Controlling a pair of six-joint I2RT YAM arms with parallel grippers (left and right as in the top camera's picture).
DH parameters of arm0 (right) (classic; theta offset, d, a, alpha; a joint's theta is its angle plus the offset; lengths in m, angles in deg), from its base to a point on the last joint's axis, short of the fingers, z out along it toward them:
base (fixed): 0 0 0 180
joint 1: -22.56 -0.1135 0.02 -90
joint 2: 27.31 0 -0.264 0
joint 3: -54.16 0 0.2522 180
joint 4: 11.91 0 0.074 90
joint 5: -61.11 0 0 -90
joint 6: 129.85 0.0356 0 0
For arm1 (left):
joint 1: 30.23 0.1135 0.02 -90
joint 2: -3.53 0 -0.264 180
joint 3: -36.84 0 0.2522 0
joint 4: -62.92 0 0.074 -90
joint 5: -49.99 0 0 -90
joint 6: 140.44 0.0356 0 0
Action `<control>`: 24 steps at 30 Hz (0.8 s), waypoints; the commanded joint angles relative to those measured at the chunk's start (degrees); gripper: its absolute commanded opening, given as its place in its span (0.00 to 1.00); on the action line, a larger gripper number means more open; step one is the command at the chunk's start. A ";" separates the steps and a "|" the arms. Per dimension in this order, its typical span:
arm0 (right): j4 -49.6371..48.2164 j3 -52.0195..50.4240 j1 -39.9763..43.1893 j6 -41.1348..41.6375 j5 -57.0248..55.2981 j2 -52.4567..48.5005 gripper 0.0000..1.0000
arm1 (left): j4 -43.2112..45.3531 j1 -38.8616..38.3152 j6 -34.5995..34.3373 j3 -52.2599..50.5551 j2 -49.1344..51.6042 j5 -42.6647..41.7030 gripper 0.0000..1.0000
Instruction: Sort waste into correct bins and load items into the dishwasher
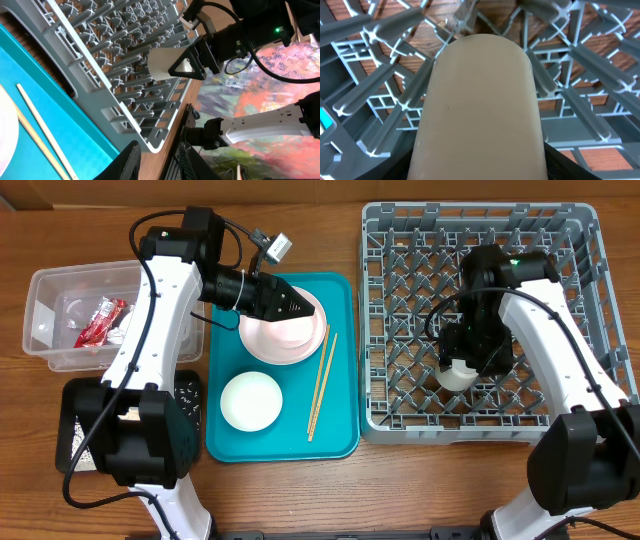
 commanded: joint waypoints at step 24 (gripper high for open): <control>-1.29 1.22 0.09 -0.85 -0.11 0.07 1.00 | 0.50 0.79 -4.26 -0.33 0.57 1.01 0.34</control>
